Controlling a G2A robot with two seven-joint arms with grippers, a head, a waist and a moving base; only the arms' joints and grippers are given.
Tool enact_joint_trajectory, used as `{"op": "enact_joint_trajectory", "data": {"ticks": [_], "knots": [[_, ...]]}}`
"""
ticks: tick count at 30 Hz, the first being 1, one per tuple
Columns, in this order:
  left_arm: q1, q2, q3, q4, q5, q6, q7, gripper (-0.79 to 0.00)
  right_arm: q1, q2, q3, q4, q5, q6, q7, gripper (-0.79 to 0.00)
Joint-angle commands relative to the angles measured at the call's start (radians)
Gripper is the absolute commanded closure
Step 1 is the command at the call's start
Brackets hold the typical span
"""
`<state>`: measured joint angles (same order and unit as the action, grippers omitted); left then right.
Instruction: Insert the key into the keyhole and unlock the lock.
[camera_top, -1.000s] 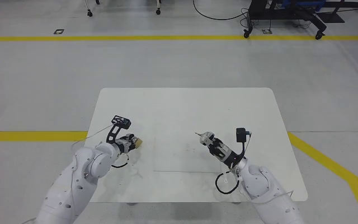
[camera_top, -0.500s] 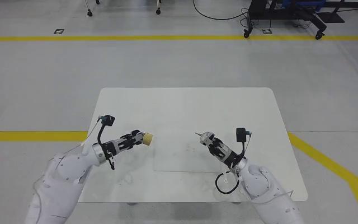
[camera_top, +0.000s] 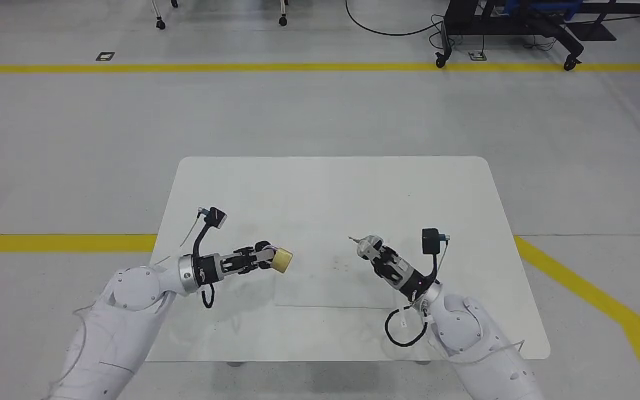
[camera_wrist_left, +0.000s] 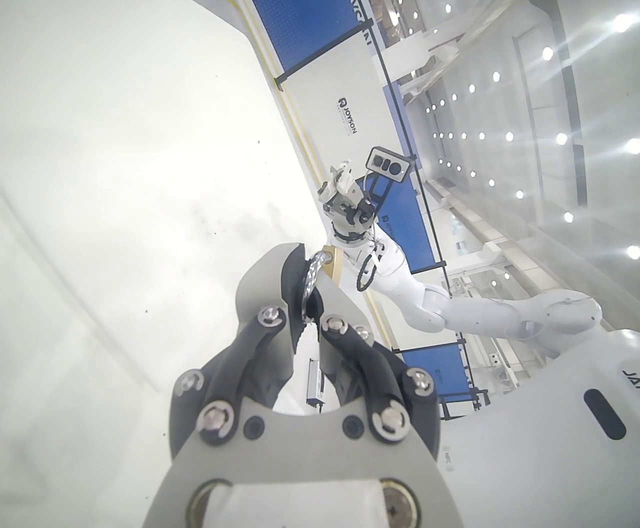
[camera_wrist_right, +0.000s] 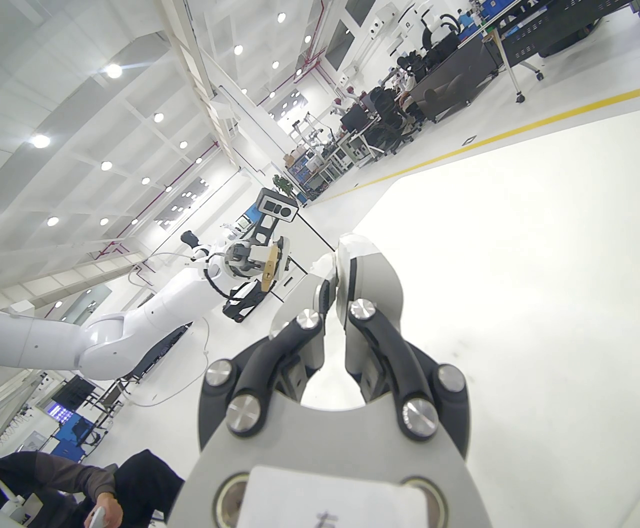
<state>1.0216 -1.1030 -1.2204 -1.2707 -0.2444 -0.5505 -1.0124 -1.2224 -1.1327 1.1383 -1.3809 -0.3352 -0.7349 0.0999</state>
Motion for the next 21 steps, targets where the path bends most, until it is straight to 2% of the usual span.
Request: {"op": "enact_joint_trajectory", "data": {"ticks": [1,5,8,16,21], "knots": [[0.011,-0.006,0.018,-0.018,-0.017,0.003,0.047,0.000,0.005,-0.010,-0.031,-0.012,0.006,0.065,-0.012,0.000],[-0.001,-0.021,0.063,-0.013,-0.093,-0.005,0.056,0.000,0.025,-0.038,-0.085,-0.001,0.087,0.165,-0.072,0.000],[-0.017,-0.030,0.093,0.005,-0.153,-0.010,0.035,0.000,0.054,-0.052,-0.105,0.034,0.175,0.198,-0.053,0.000],[-0.084,-0.055,0.177,0.074,-0.121,0.003,0.031,0.000,0.071,-0.071,-0.132,0.059,0.281,0.127,0.012,0.000],[-0.107,-0.065,0.201,0.107,-0.119,0.002,0.041,0.000,0.062,-0.072,-0.128,0.057,0.320,0.084,0.071,0.000]]}}
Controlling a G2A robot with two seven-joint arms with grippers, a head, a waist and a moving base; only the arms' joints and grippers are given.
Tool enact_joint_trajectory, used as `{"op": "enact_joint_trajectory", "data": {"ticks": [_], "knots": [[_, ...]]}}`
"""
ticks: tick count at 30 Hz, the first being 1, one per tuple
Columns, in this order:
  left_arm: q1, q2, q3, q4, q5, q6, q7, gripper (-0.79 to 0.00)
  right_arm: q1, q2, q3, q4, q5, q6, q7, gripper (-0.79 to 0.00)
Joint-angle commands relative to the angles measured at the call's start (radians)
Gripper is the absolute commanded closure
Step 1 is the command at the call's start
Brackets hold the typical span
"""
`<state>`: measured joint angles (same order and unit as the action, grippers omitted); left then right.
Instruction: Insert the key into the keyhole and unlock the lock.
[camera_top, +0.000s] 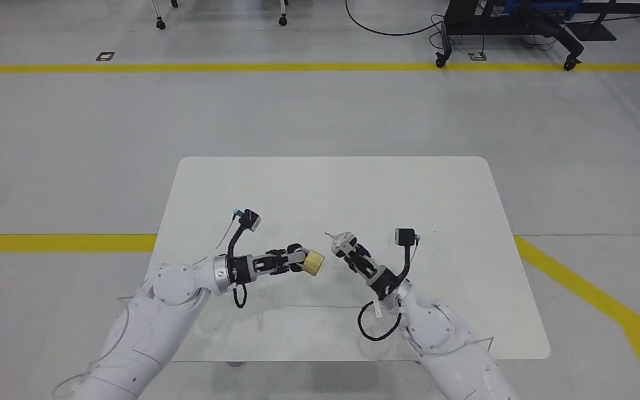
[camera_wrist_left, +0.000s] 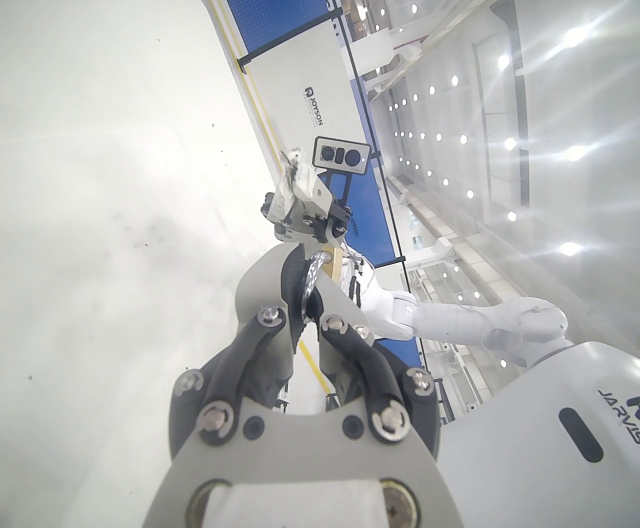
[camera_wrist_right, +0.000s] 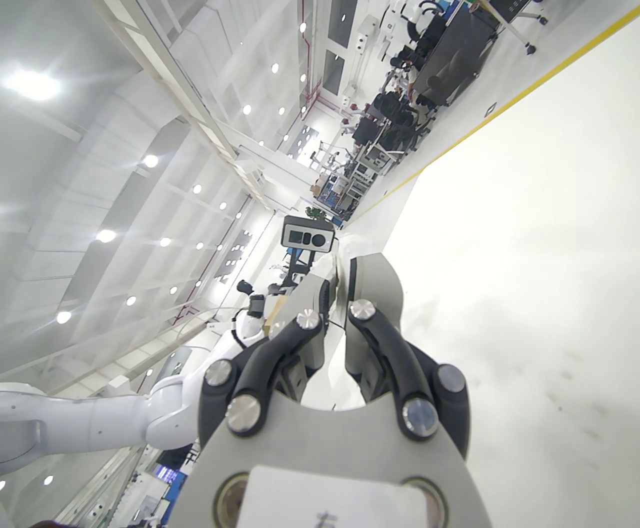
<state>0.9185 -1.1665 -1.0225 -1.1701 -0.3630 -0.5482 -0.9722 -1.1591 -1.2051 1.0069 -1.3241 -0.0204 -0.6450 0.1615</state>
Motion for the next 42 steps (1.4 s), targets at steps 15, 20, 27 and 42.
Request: {"op": "enact_joint_trajectory", "data": {"ticks": [15,20,27,42], "knots": [[-0.031,-0.017,0.042,0.039,0.044,0.008,0.017,0.000,-0.037,-0.003,0.013,-0.036,-0.024,-0.047,0.079,0.000],[-0.043,-0.022,0.048,0.058,0.043,0.013,0.015,0.000,-0.045,-0.003,0.012,-0.045,-0.042,-0.079,0.115,0.000],[-0.054,-0.028,0.056,0.081,0.019,0.025,-0.005,0.000,-0.054,0.002,0.019,-0.054,-0.021,-0.163,0.183,0.000],[-0.101,-0.053,0.037,0.241,-0.373,0.238,-0.218,0.000,-0.114,0.017,0.220,-0.072,-0.070,-0.131,-0.041,0.000]]}}
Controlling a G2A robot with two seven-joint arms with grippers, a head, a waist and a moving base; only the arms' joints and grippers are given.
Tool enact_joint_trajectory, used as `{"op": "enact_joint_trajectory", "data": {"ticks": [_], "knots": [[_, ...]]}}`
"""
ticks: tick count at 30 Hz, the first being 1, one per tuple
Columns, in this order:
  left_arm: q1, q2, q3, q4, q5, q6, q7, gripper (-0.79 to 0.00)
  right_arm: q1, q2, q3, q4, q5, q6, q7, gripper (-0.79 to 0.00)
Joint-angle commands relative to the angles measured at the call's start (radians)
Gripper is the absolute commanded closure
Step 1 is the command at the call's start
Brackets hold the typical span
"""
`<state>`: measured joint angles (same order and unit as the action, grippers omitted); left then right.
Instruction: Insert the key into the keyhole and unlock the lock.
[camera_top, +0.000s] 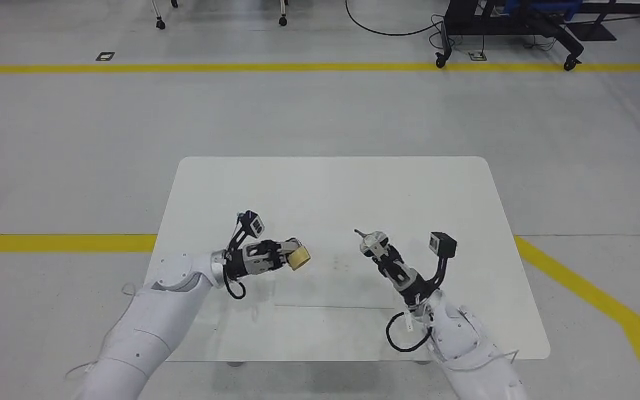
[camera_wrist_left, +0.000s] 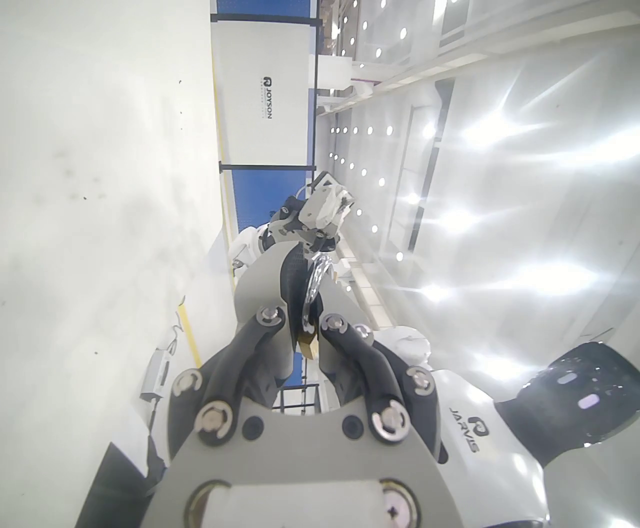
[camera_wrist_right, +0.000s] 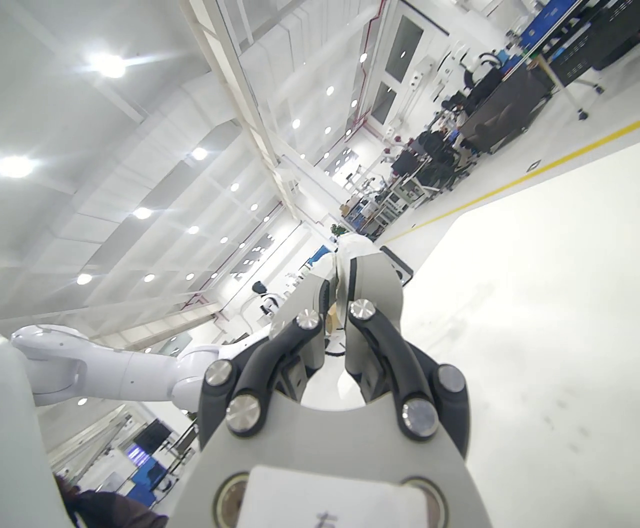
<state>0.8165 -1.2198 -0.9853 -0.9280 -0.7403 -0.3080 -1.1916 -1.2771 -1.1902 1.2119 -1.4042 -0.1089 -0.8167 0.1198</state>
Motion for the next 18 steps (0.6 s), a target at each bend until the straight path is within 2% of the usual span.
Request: {"op": "enact_joint_trajectory", "data": {"ticks": [1,10,12,15,18], "knots": [[0.001,0.000,0.000,-0.001,0.004,-0.002,0.001,0.000,0.005,0.002,0.018,0.007,0.022,0.052,0.004,0.000],[0.006,0.000,0.000,0.000,-0.001,0.007,0.008,0.000,0.005,0.002,0.018,0.007,0.022,0.052,0.004,0.000],[0.039,-0.008,-0.011,-0.020,-0.127,0.086,0.011,0.000,0.005,0.002,0.018,0.007,0.022,0.052,0.004,0.000],[0.030,-0.009,-0.012,0.009,-0.111,0.155,0.077,0.000,-0.004,-0.006,-0.011,-0.021,-0.018,0.122,-0.022,0.000],[0.011,-0.017,0.003,0.051,-0.112,0.291,0.176,0.000,-0.011,-0.014,-0.029,-0.031,-0.082,0.193,-0.072,0.000]]}}
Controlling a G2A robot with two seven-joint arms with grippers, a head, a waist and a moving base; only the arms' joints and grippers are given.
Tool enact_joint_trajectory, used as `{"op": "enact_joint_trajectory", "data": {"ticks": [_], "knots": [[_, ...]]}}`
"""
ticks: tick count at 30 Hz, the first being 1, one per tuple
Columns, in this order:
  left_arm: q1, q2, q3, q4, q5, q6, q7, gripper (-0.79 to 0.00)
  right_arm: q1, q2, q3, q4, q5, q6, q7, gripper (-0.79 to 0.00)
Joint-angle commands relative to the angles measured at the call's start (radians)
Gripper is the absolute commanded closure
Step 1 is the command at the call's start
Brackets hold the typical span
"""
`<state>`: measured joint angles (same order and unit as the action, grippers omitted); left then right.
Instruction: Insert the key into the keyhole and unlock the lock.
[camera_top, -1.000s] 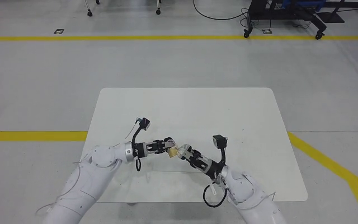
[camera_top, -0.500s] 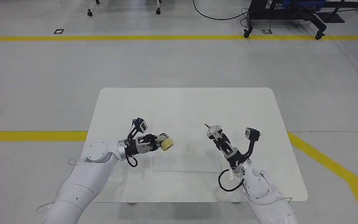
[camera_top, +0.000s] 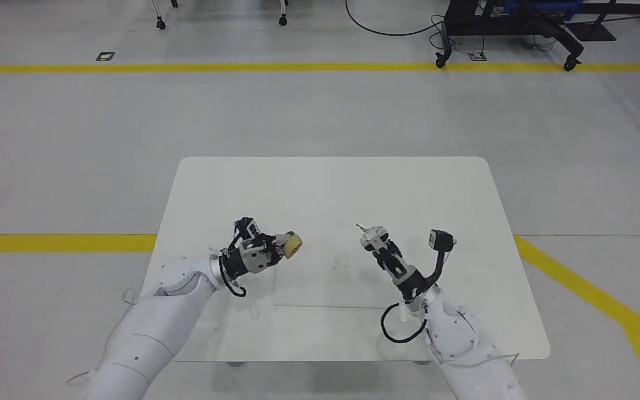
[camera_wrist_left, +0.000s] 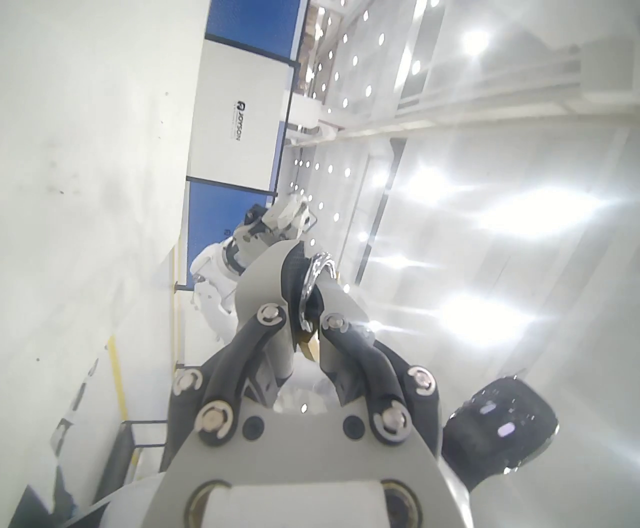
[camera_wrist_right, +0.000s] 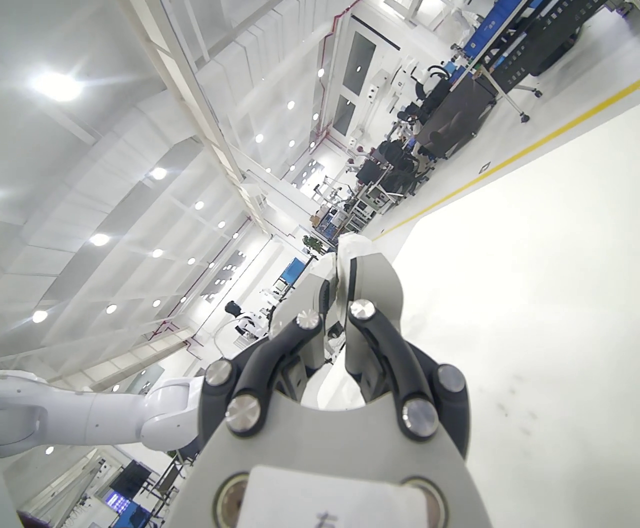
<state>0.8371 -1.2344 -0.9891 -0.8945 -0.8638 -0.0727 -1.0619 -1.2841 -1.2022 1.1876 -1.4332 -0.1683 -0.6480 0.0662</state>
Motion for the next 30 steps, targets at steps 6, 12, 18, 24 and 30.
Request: {"op": "enact_joint_trajectory", "data": {"ticks": [6,12,18,24,30], "knots": [[-0.052,-0.023,0.061,0.024,0.095,0.113,0.122,0.000,-0.029,-0.008,-0.023,-0.019,-0.012,0.134,0.014,0.000],[-0.069,-0.038,0.084,0.039,0.139,0.070,0.144,0.000,-0.049,-0.012,-0.041,-0.053,0.125,0.247,0.148,0.000],[-0.082,-0.050,0.096,0.058,0.195,-0.005,0.188,0.000,-0.060,-0.016,-0.047,-0.084,0.219,0.306,0.219,0.000],[-0.084,-0.065,0.096,0.067,0.195,-0.028,0.249,0.000,-0.070,-0.026,-0.070,-0.096,0.162,0.313,0.126,0.000],[-0.080,-0.074,0.078,0.066,0.167,-0.038,0.287,0.000,-0.066,-0.038,-0.098,-0.092,0.135,0.312,0.060,0.000]]}}
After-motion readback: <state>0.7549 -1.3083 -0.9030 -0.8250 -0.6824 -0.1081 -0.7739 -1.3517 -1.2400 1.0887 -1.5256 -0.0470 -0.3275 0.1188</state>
